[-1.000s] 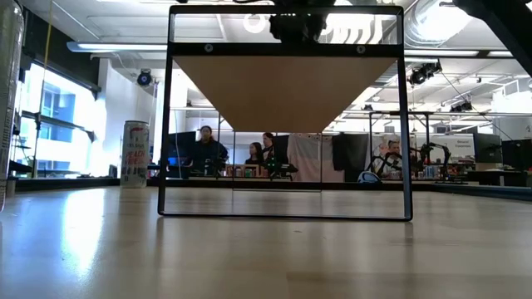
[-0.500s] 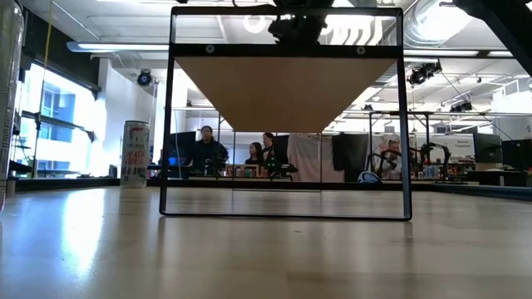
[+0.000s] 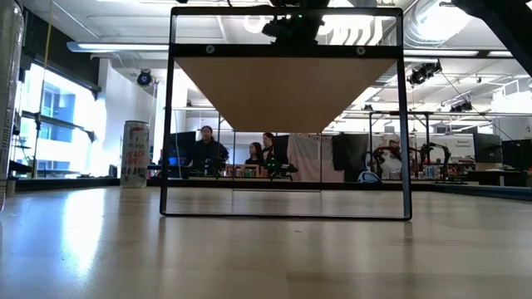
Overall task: Place canned beverage on shelf
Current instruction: Put the blue soda can on the shelf aligned with the other blue soda can
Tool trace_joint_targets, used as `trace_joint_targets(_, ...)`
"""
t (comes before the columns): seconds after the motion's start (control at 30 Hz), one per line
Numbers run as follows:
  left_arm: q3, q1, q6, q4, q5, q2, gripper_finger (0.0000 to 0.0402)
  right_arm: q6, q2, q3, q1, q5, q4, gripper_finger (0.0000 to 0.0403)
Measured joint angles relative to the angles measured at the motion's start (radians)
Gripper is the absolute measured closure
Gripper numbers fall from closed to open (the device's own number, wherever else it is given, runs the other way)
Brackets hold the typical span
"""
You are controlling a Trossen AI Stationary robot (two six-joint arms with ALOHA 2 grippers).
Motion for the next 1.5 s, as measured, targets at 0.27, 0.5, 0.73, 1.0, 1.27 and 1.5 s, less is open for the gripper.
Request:
trace_joint_targets(0.27,0.0,0.0,0.0,0.0,0.0,0.0,0.0002,0.044,0.0,0.0,0.002,0.006,0.014,0.015)
trace_joint_targets(0.5,0.0,0.0,0.0,0.0,0.0,0.0,0.0002,0.048,-0.001,0.0,0.002,0.006,0.011,0.0141)
trace_joint_targets(0.73,0.0,0.0,-0.001,0.0,0.0,0.0,0.0002,0.045,-0.001,0.0,0.001,0.006,0.026,0.014)
trace_joint_targets(1.0,0.0,0.0,-0.001,0.0,0.0,0.0,0.0002,0.014,-0.001,0.0,-0.005,0.006,0.03,0.0139)
trace_joint_targets(1.27,0.0,0.0,-0.001,0.0,0.0,0.0,0.0002,-0.117,-0.002,0.0,-0.005,0.011,0.036,0.0139)
trace_joint_targets(1.5,0.0,0.0,-0.001,0.0,0.0,0.0,0.0002,-0.117,-0.001,0.0,-0.005,0.014,0.036,0.0139)
